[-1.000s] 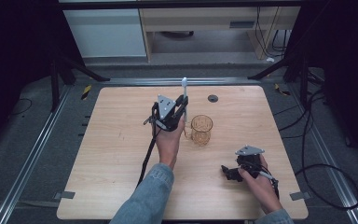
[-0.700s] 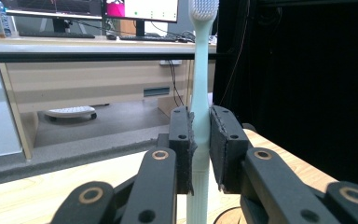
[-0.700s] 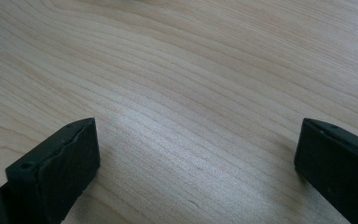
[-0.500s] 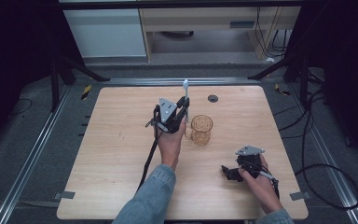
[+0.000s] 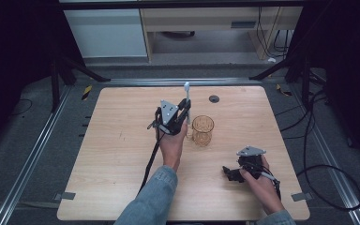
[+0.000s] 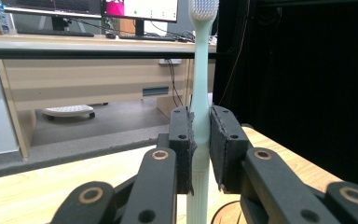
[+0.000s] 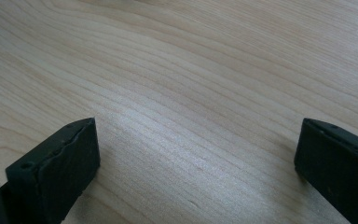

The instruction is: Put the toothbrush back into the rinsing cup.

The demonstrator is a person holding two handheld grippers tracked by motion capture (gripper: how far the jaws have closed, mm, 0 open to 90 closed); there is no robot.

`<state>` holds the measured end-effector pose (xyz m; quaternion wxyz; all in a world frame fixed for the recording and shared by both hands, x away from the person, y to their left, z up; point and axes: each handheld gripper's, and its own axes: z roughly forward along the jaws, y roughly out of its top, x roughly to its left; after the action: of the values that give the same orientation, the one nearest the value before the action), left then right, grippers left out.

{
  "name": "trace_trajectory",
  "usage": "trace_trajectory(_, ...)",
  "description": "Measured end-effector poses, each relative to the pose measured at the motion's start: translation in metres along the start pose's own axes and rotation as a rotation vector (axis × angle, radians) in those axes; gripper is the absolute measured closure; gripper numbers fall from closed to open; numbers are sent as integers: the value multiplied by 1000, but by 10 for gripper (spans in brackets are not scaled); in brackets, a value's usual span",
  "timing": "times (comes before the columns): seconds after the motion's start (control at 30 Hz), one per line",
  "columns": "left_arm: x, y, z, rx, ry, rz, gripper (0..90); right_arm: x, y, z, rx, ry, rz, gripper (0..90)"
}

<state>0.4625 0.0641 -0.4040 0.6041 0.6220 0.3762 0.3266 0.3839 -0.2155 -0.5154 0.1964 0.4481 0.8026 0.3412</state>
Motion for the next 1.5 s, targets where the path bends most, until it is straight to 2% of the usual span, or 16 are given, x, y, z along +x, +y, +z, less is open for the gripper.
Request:
trace_trajectory(0.43,-2,-14,4,10,2,-2,788,0,0,0,0,0,0,4)
trace_trajectory(0.47,-2,-15,4,11,3,-1,787,1,1,-1,5,11,18,3)
trace_trajectory(0.5,-2,-16,3,14,4,-2,788,0,0,0,-1,0,-1,3)
trace_trajectory(0.97,-2,-31,5,30,8,-9,787,0,0,0,0,0,-1,3)
trace_trajectory(1.03,-2,-32,5,31,8,-7,788,1,1,-1,5,11,18,4)
trace_trajectory(1.07,-2,-33,5,33,8,-8,787,0,0,0,2,2,6,4)
trace_trajectory(1.5,-2,-48,5,47,19,-4,787,0,0,0,1,4,-4,4)
